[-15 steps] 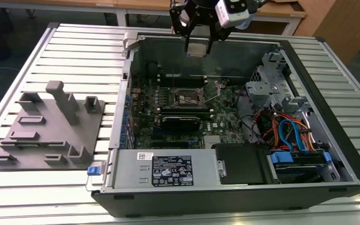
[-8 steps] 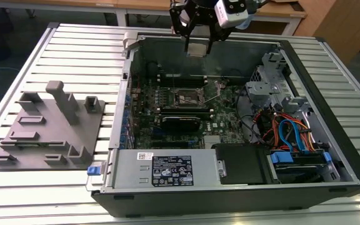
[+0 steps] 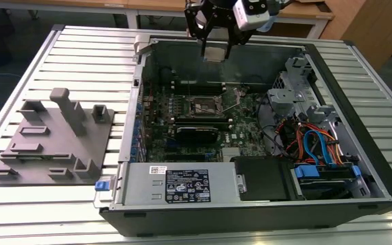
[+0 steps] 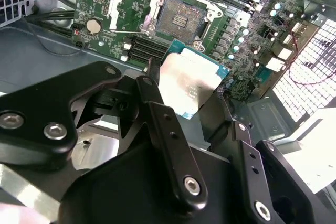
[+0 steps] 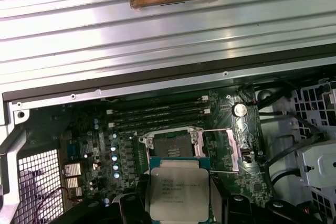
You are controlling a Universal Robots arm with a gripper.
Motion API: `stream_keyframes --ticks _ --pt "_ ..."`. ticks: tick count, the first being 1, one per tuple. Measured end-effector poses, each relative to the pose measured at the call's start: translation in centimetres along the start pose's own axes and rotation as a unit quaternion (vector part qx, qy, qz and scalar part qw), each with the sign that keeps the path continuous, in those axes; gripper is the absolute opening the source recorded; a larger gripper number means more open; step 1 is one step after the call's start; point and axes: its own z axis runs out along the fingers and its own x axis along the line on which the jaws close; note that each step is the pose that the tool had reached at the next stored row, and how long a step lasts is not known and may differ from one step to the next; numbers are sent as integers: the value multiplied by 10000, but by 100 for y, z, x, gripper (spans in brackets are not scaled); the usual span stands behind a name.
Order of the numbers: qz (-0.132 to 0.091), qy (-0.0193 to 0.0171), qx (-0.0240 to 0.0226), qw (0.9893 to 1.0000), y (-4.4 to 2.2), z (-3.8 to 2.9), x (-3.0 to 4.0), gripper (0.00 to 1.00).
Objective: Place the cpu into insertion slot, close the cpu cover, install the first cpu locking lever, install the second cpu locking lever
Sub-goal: 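Place the cpu into insertion slot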
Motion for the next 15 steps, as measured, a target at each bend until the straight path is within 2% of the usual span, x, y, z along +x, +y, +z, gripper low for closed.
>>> stream_keyframes --ticks 8,15 --pt "216 -19 -5 9998 0 4 0 54" --pt "462 -41 -9 9989 -1 9 0 54"
